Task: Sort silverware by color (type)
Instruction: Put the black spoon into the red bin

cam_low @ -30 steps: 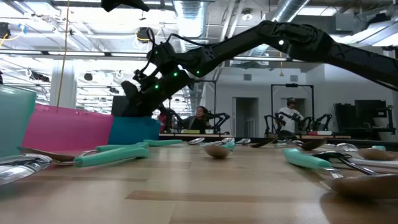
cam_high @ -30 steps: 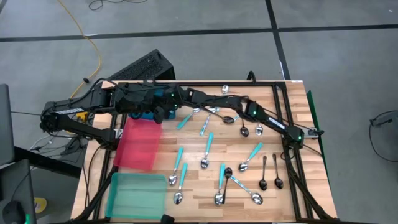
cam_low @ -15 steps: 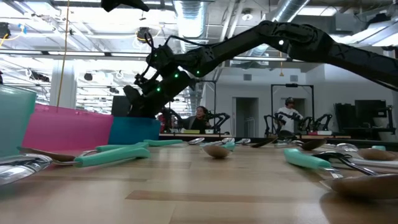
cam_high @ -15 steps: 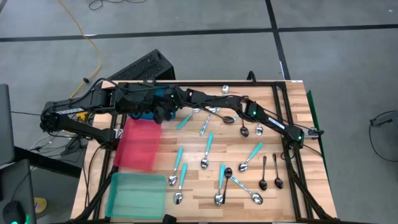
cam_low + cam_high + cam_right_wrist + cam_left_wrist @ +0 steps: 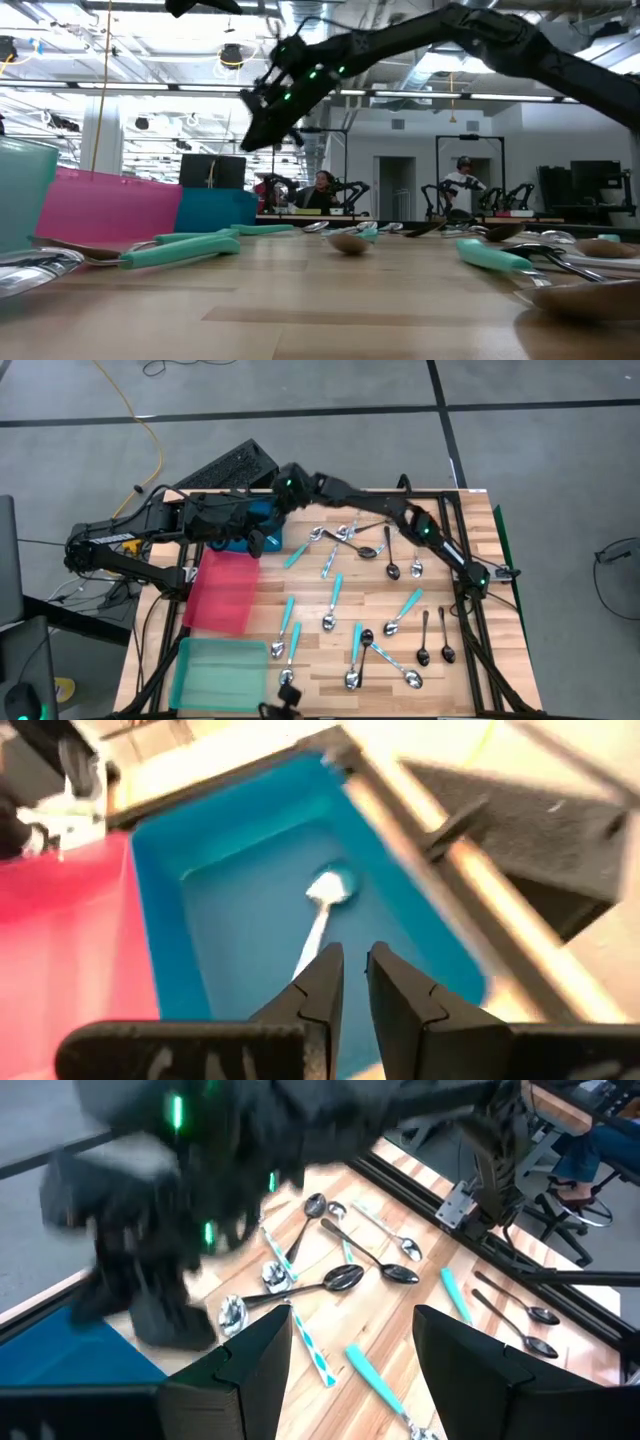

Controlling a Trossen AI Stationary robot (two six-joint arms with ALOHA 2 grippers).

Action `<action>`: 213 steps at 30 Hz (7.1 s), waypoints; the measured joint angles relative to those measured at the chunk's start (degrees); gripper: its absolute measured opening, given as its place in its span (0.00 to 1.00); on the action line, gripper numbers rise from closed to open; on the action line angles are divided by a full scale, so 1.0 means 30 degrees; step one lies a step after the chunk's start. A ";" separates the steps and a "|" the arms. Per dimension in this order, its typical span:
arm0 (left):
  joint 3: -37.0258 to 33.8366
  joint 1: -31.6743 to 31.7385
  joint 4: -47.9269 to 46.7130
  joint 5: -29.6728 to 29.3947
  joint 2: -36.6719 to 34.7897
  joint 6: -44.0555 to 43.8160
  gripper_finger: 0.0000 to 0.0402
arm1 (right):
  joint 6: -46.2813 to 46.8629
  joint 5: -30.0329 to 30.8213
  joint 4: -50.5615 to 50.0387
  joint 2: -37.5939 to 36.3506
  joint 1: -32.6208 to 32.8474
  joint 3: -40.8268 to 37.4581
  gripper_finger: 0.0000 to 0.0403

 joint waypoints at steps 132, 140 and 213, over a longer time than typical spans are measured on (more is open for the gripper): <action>0.0007 0.0000 -0.0163 -0.1953 0.0044 -0.0947 0.48 | 0.1626 0.3009 0.2063 -1.5418 0.2669 -2.2957 0.06; 0.0007 0.0005 -0.0141 -0.1941 0.0044 -0.0947 0.48 | 0.0854 0.2782 0.3694 -1.3468 0.3473 -2.1356 0.06; 0.0036 -0.0148 -0.0148 0.2980 -0.3111 -0.5100 0.48 | -1.7561 -0.5221 0.8534 0.3222 0.6978 -0.0122 0.06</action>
